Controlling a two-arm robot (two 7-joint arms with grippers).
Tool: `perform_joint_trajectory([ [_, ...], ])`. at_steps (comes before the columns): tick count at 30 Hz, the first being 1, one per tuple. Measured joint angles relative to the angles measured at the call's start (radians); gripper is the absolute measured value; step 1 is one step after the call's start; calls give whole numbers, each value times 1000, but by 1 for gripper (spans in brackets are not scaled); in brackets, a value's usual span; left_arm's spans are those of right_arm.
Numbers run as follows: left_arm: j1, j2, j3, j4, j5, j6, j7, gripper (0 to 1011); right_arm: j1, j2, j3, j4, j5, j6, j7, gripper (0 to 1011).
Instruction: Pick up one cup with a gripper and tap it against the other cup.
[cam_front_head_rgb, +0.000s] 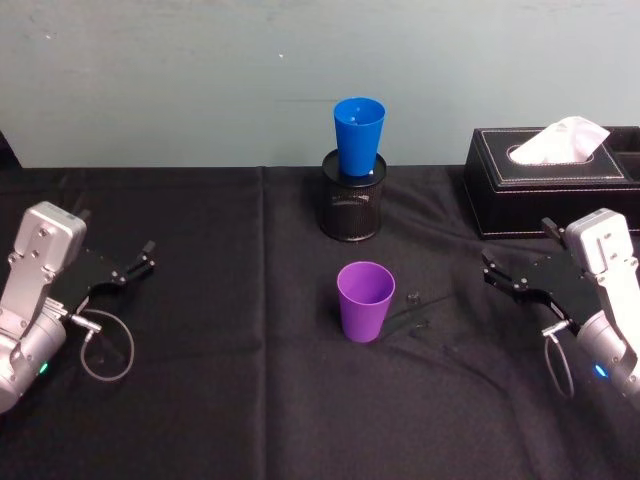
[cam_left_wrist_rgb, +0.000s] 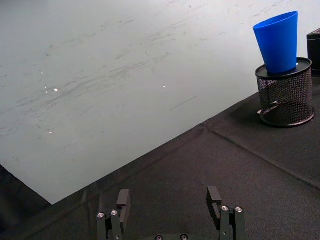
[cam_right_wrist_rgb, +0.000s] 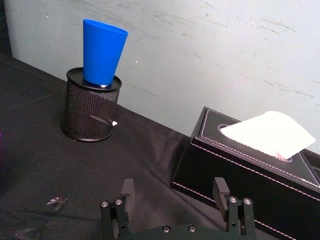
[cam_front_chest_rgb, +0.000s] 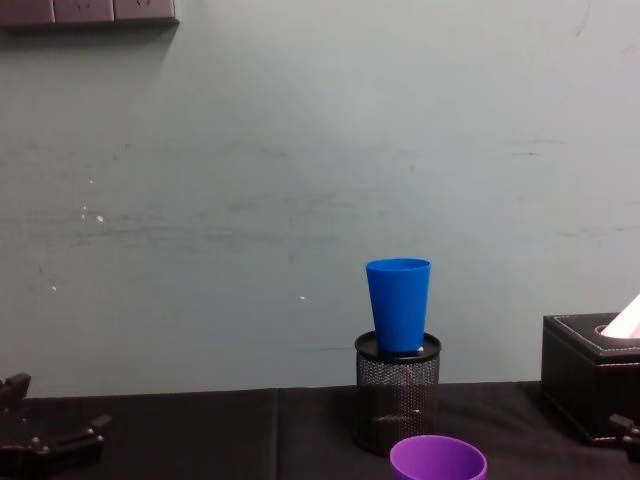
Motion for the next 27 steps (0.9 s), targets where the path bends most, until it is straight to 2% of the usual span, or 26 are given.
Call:
perform_joint_trajectory([
  [27, 0, 0, 0, 0, 0, 0, 0, 1000, 0, 0, 0, 0, 0, 0, 0, 1000],
])
